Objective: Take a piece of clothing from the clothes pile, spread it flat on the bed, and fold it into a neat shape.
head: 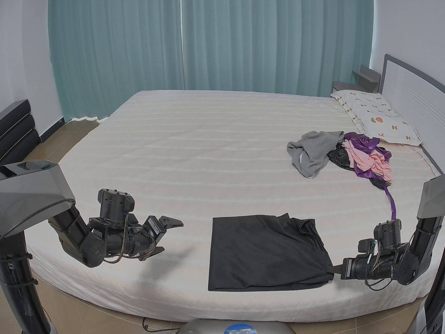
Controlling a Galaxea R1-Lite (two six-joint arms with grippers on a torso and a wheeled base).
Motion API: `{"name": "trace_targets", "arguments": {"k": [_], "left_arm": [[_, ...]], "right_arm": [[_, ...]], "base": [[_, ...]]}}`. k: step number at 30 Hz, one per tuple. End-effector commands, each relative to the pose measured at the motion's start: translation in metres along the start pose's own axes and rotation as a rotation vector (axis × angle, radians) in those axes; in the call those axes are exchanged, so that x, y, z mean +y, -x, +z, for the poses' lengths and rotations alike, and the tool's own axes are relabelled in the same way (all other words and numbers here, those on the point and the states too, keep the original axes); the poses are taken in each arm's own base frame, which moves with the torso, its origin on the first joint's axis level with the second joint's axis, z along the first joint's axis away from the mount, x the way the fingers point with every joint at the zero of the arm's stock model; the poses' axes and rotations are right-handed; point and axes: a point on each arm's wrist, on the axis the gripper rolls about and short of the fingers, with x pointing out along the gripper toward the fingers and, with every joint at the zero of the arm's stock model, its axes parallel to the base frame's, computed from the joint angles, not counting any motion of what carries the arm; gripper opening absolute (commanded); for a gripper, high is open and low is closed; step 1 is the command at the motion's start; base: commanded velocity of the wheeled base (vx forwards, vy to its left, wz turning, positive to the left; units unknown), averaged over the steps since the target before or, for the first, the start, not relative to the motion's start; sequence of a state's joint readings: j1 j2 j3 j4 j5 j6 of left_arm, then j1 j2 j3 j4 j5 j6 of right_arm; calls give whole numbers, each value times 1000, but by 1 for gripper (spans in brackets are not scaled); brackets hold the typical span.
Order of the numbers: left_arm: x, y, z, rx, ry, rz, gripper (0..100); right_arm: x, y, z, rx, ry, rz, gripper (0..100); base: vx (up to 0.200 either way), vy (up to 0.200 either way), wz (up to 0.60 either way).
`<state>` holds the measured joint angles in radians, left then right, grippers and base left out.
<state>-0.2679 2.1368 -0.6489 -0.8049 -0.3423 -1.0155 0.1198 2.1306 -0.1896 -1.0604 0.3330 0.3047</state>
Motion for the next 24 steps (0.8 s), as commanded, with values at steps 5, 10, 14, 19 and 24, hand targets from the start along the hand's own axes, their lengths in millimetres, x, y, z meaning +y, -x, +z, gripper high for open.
{"name": "trace_targets", "arguments": {"k": [5,10,14,19,24], "left_arm": [[0,0,2,-13,4,3,100],[1,0,3,-14,7,5,100],[1,0,2,-15,4,6,100],[1,0,0,-8,1,6,100],[1,0,0,-9,1,8,100]], "right_arm": [[11,10,21,-108,7,50,100],[28,0,36,-142,-80,115,100],[51,-20,43,-123,-162,186,100],[67,-48,59,-129,-169,234,100],[69,-72,59,-106,-161,236,100]], "base": [[0,0,0],[80,0,0],[200,0,0],[0,0,0],[0,0,0]]}}
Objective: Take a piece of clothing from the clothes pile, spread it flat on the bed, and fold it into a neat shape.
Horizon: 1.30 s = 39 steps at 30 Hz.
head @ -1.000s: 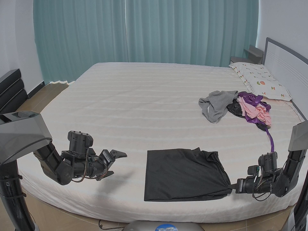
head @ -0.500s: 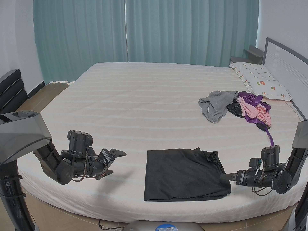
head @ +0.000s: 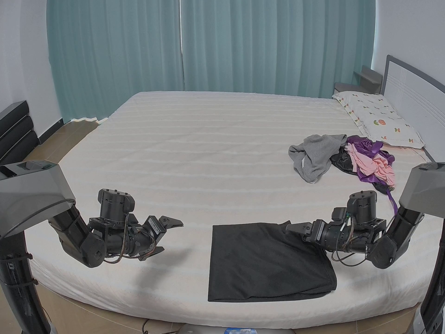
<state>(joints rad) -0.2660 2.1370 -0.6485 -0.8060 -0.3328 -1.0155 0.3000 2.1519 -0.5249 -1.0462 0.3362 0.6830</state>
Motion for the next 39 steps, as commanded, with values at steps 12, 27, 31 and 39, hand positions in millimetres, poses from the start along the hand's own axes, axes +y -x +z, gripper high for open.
{"name": "trace_targets", "arguments": {"k": [12,27,31,39], "left_arm": [[0,-1,-1,1,-3,1,100],[1,-2,-1,2,-2,3,100],[1,-2,-1,5,-2,5,100],[1,-2,-1,4,-2,4,100]], "right_arm": [[-28,-52,8,-2,-29,-27,100],[-69,-29,49,-194,-93,-114,100],[-73,-36,45,-191,-89,-104,100],[-67,-42,41,-156,-69,-47,100]], "base": [[0,0,0],[0,0,0],[0,0,0],[0,0,0]]}}
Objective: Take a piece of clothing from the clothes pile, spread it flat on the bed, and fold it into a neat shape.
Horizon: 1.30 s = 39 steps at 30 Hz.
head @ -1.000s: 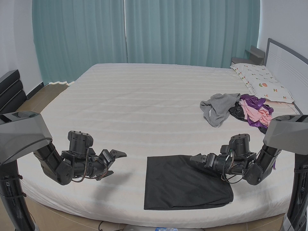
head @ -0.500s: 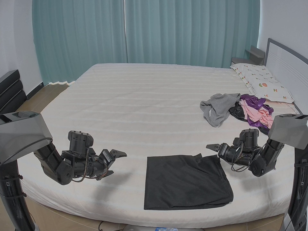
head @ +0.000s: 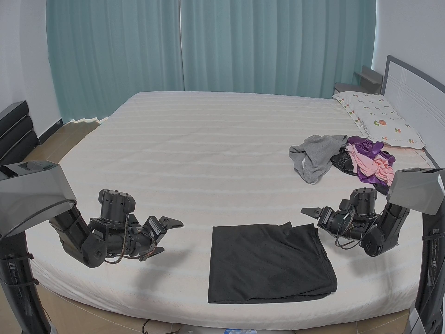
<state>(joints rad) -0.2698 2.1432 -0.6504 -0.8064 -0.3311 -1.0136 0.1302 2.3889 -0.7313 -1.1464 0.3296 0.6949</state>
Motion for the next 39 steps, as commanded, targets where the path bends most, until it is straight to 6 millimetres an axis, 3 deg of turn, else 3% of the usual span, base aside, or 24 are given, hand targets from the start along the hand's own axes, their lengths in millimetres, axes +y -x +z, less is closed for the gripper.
{"name": "trace_targets", "arguments": {"k": [1,11,12,24,39], "left_arm": [[0,0,0,1,1,0,100],[1,0,0,2,-11,3,100],[1,0,0,2,-14,2,100],[1,0,-1,3,-13,4,100],[1,0,-1,2,-14,3,100]], "right_arm": [[1,-3,-3,10,6,19,100],[2,-8,-9,24,20,26,100],[1,-8,-10,31,19,25,0],[-4,-6,-16,54,48,5,0],[-23,11,13,-40,14,-41,0]], "base": [[0,0,0],[0,0,0],[0,0,0],[0,0,0],[0,0,0]]}}
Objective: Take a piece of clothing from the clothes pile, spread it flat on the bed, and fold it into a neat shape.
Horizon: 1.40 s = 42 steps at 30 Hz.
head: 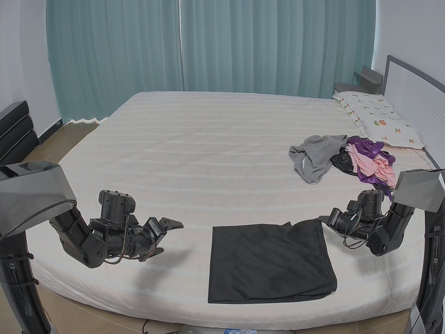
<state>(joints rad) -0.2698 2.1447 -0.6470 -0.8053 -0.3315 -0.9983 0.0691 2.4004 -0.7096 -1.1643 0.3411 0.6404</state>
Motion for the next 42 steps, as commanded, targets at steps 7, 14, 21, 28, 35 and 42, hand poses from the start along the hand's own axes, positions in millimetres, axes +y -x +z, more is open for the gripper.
{"name": "trace_targets", "arguments": {"k": [7,14,21,28,35,42], "left_arm": [[0,0,0,1,1,1,100],[0,0,0,0,0,0,100],[0,0,0,0,0,0,100],[0,0,-1,1,-6,3,100],[2,-4,-2,-19,-22,28,100],[1,-4,-2,-21,-23,26,100]], "right_arm": [[-8,2,6,-18,-12,-15,0],[-14,1,7,-14,-23,-33,0],[-20,-1,9,-16,-31,-41,0],[-17,3,9,-11,-36,-33,100],[1,42,-2,34,-43,-8,100],[3,89,-35,156,-59,15,100]], "base": [[0,0,0],[0,0,0],[0,0,0],[0,0,0],[0,0,0],[-29,0,0]]}}
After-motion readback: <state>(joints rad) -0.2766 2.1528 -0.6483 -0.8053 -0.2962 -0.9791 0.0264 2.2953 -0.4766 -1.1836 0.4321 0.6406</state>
